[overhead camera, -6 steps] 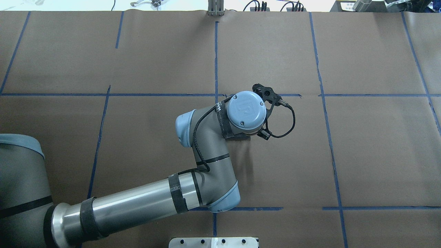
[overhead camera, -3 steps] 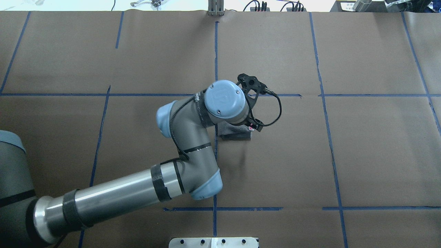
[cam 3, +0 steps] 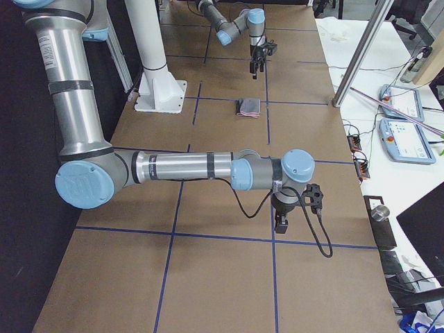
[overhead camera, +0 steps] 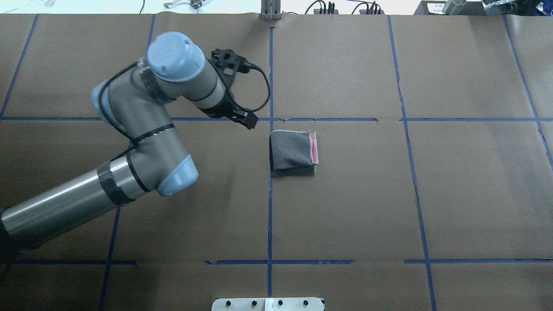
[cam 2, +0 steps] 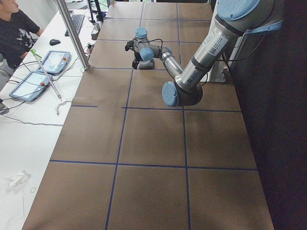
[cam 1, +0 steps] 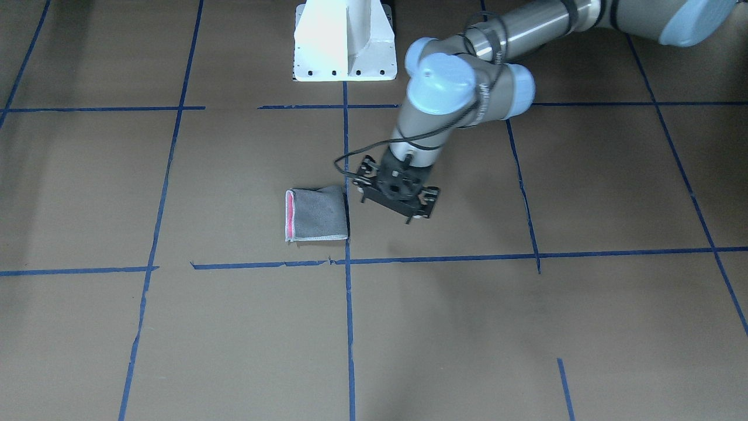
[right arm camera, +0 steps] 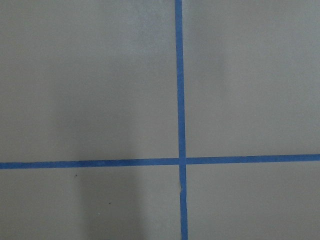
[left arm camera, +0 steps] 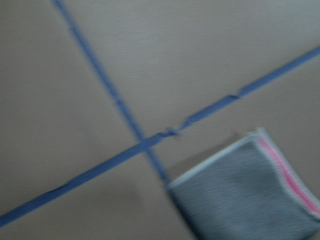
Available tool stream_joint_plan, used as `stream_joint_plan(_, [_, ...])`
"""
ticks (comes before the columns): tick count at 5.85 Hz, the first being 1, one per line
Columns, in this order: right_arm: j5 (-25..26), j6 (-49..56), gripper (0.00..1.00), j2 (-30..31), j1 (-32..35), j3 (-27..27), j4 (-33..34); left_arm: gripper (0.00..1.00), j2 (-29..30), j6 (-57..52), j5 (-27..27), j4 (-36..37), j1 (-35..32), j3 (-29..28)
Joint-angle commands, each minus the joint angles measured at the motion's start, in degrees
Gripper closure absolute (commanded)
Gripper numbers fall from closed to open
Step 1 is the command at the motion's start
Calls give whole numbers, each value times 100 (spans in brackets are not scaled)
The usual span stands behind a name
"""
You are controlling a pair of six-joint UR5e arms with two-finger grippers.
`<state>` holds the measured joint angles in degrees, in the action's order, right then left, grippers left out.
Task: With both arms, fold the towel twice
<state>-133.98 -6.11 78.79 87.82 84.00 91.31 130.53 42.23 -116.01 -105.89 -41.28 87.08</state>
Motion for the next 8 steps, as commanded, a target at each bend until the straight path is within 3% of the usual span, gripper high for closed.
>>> stream_joint_plan(1, [12,-57,0,-249,-107,-16,141,0,-744,-39,-1303,33,-1095,186])
stream_joint_plan(4, [3,-75,0,-320,-186,2,159,0,-1957,-680,-1976,-19,-2319,230])
stream_joint_plan(5, [21,-84,0,-355,-291,-33,159,0,-2239,-1012,-2613,-28,-2897,230])
stream_joint_plan(7, [21,-92,0,-355,-344,-33,159,0,-3327,-3088,-2585,-143,-3577,161])
stream_joint_plan(8, [4,-92,0,-295,-344,-24,150,0,-3819,-3368,-2585,-195,-3815,56])
